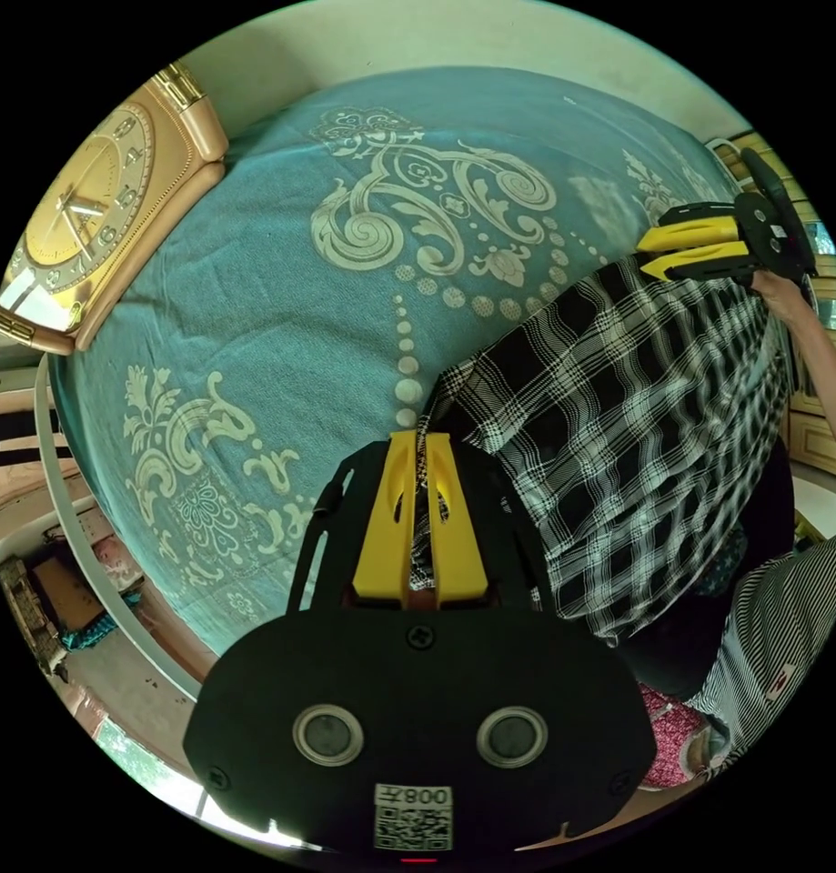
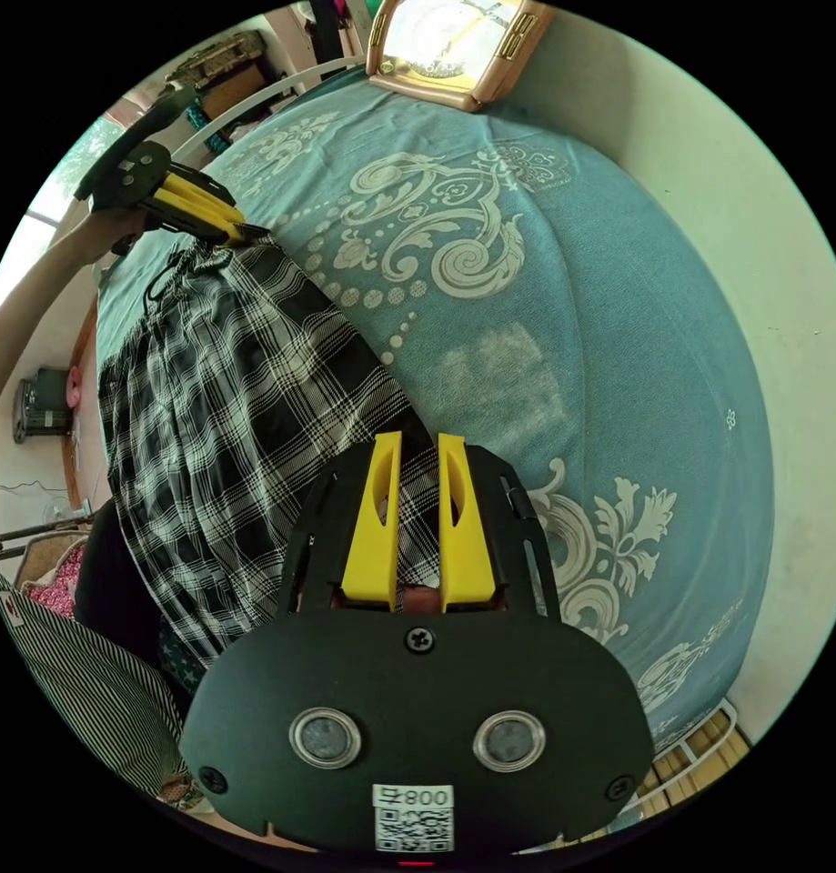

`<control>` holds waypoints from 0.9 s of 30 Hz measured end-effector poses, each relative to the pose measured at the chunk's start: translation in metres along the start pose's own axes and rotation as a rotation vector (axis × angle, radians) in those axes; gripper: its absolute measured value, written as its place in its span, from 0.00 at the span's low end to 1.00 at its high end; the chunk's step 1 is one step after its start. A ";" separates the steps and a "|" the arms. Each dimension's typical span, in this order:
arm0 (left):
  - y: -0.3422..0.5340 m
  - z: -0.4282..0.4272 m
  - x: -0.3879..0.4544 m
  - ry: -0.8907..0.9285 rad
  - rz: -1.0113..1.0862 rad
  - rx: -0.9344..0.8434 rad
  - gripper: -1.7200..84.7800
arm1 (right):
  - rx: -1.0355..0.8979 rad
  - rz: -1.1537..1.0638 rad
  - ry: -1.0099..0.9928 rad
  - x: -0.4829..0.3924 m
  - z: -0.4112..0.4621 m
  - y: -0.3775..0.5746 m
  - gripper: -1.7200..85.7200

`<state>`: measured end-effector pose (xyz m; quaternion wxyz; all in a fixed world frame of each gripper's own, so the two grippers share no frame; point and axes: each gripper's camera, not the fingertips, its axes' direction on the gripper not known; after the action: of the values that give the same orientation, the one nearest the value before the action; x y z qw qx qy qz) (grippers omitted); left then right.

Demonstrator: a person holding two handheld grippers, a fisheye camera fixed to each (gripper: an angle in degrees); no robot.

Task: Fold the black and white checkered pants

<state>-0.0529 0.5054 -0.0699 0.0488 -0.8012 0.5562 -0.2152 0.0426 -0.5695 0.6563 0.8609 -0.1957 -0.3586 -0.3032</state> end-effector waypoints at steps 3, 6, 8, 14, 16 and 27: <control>0.003 -0.008 0.004 -0.025 -0.006 0.015 0.04 | -0.010 -0.021 0.017 -0.005 0.008 -0.002 0.07; 0.009 -0.021 0.006 -0.032 -0.017 0.035 0.04 | -0.018 -0.016 0.016 -0.006 0.016 -0.002 0.04; 0.013 -0.031 0.008 -0.035 -0.020 0.050 0.04 | -0.021 -0.012 0.022 -0.007 0.020 0.000 0.03; 0.038 -0.065 0.018 -0.029 -0.036 0.098 0.04 | 0.034 0.003 0.038 -0.013 0.014 0.019 0.02; 0.052 -0.081 0.024 -0.018 -0.038 0.123 0.04 | 0.066 0.010 0.037 -0.018 0.010 0.031 0.02; 0.150 -0.129 0.073 -0.003 0.038 0.133 0.03 | 0.128 -0.028 -0.020 -0.068 0.012 0.106 0.02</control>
<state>-0.2135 0.4028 0.0198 0.1069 -0.7858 0.5557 -0.2494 0.0684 -0.4587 0.6020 0.8637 -0.1383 -0.3885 -0.2899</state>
